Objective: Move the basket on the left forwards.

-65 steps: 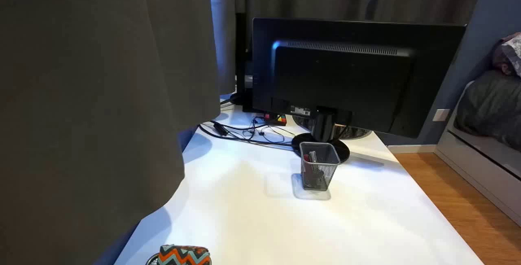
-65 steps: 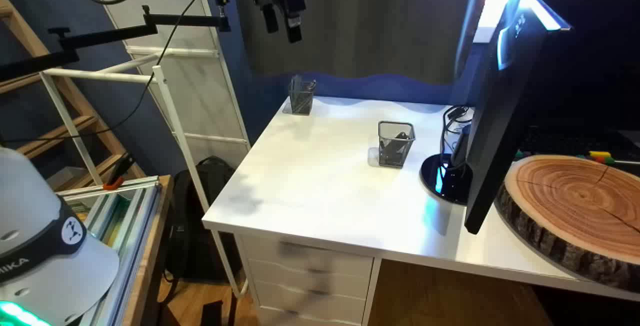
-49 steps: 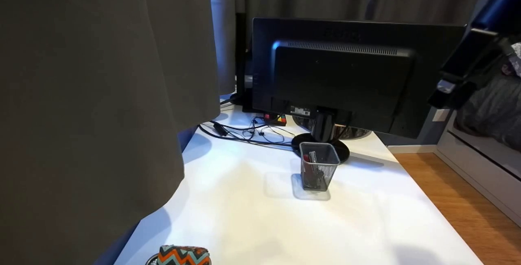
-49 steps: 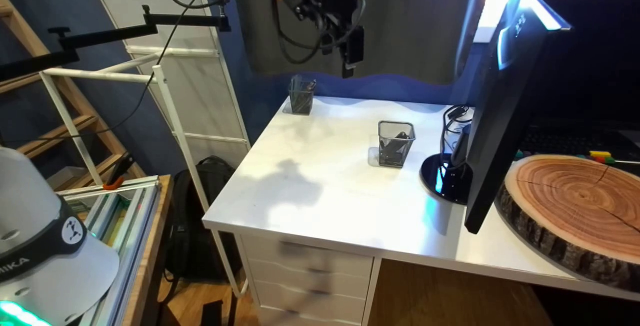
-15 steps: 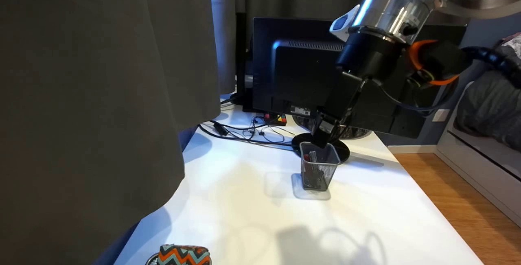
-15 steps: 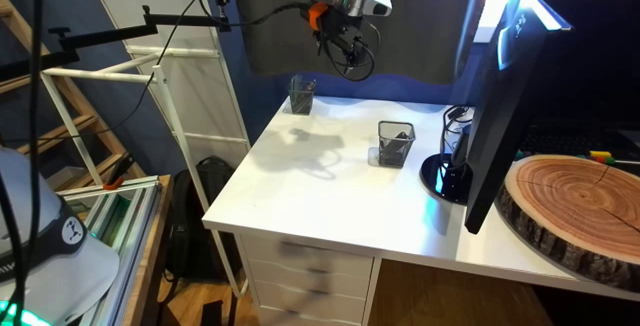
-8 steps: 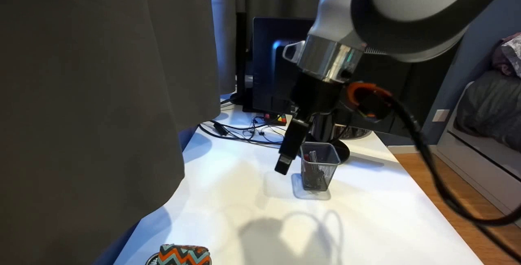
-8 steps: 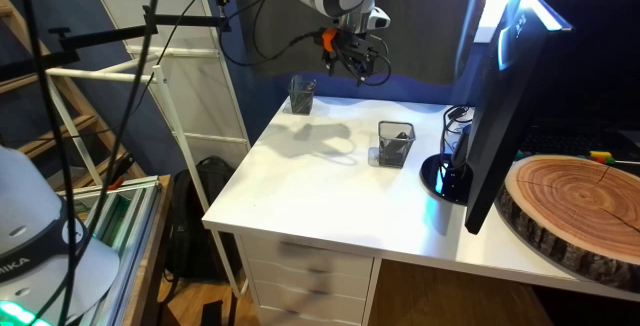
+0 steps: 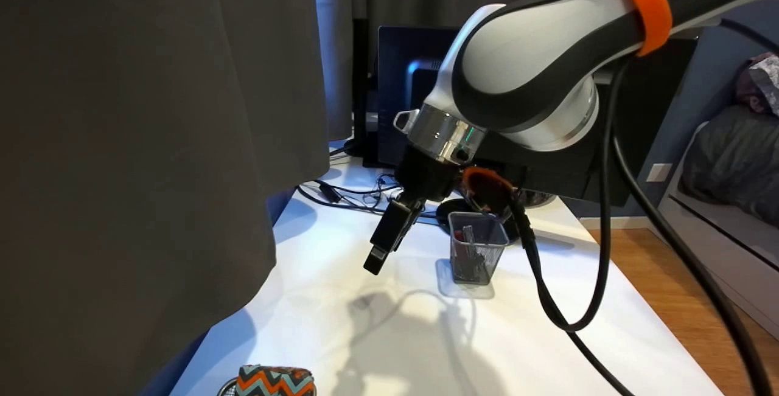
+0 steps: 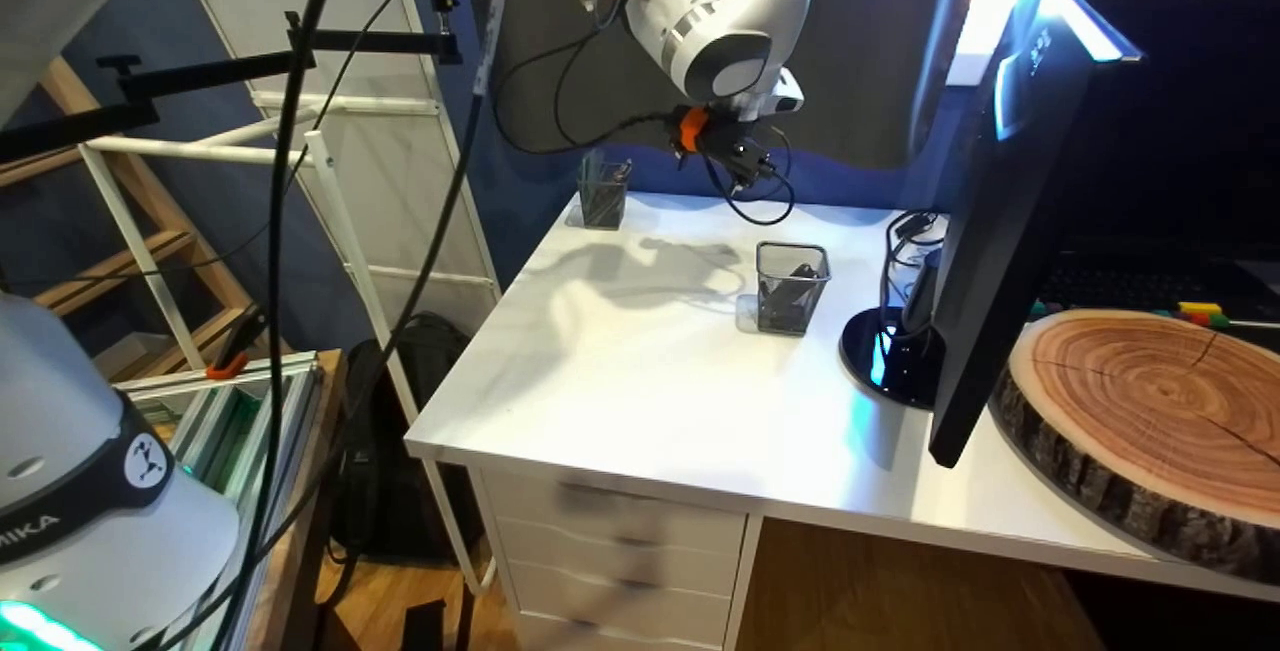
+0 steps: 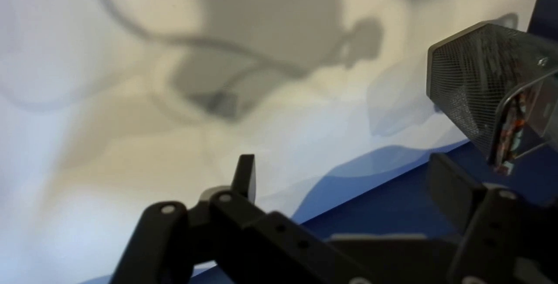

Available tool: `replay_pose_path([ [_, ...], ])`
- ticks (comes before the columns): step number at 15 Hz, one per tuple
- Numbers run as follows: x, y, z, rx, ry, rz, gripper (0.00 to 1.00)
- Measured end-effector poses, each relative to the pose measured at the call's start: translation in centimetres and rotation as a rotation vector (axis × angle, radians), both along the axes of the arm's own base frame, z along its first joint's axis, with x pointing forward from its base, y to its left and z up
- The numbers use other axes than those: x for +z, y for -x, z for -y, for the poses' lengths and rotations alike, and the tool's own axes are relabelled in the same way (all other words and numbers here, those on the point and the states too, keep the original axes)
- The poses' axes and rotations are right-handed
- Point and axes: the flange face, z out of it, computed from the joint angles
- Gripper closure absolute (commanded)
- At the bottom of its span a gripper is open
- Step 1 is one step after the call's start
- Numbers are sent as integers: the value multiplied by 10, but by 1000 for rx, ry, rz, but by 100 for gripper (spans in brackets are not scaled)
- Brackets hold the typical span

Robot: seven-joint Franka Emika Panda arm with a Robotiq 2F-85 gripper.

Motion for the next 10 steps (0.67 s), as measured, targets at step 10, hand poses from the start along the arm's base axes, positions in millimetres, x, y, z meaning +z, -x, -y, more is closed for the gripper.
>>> replay_pose_path([
  [10,-22,50,-121,128,-93,-10,0],
])
